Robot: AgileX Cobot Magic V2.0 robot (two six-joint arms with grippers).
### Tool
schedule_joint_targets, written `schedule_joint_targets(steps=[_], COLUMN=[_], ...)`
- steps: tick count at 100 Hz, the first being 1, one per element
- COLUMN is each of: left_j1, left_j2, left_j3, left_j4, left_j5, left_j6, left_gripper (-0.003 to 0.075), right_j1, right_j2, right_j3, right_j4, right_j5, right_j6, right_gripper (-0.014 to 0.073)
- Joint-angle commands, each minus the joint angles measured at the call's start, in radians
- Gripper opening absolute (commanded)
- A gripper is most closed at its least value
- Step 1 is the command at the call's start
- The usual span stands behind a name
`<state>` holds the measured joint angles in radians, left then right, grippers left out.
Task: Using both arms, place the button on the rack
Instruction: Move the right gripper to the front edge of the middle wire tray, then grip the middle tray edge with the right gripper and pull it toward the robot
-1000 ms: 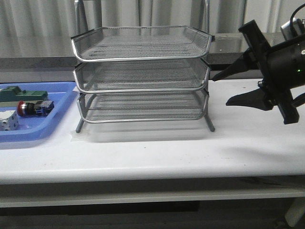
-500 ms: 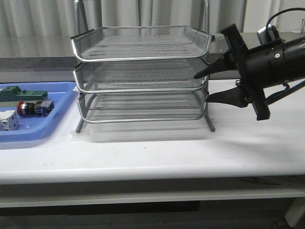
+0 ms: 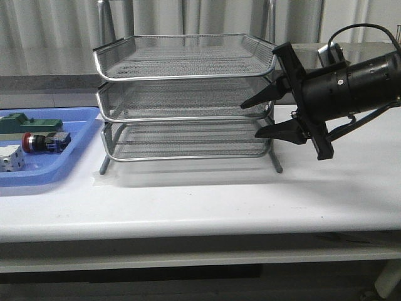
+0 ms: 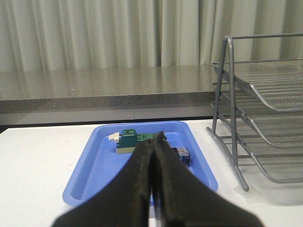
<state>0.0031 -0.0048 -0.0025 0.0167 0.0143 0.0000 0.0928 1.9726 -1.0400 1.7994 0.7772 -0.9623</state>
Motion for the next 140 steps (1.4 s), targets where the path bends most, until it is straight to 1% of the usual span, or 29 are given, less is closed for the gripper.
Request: schedule_joint_targets(steps=[1, 21, 26, 45, 52, 59, 71, 91, 117, 140], left_j1=[-0.007, -0.007, -0.007, -0.007, -0.007, -0.007, -0.007, -0.007, -0.007, -0.007], left_j2=[-0.032, -0.032, -0.032, -0.032, -0.032, -0.032, -0.032, -0.032, -0.032, -0.032], left_j3=[0.055, 0.055, 0.055, 0.055, 0.055, 0.055, 0.055, 0.055, 0.055, 0.055], left_j4=[-0.006, -0.006, -0.006, -0.006, -0.006, -0.006, -0.006, -0.006, -0.006, -0.006], left_j5=[-0.081, -0.081, -0.081, -0.081, -0.081, -0.081, -0.081, -0.081, -0.081, -0.081], left_j6=[-0.013, -0.013, -0.013, -0.013, -0.013, -0.013, -0.013, -0.013, -0.013, -0.013], left_gripper=[-0.0021, -0.0021, -0.0021, -0.0021, -0.0021, -0.0021, -0.0021, -0.0021, -0.0021, -0.0021], right_j1=[0.000, 0.000, 0.000, 0.000, 0.000, 0.000, 0.000, 0.000, 0.000, 0.000], right_j2=[-0.041, -0.041, -0.040, -0.040, -0.040, -0.040, -0.040, -0.040, -0.043, -0.044], right_j3=[-0.042, -0.051, -0.051, -0.051, -0.051, -0.050, -0.049, -0.045, 0.006, 0.044], right_j4=[0.137, 0.137, 0.137, 0.137, 0.137, 0.137, 0.127, 0.066, 0.038, -0.020], right_j5=[0.075, 0.073, 0.073, 0.076, 0.081, 0.085, 0.101, 0.129, 0.182, 0.201], right_j6=[-0.013, -0.013, -0.013, -0.013, -0.013, -0.013, -0.013, -0.013, -0.013, -0.014], right_gripper=[0.0410, 0.0403, 0.0374, 0.0188, 0.0143, 0.0119, 0.0116, 0.0116, 0.0116, 0.0116])
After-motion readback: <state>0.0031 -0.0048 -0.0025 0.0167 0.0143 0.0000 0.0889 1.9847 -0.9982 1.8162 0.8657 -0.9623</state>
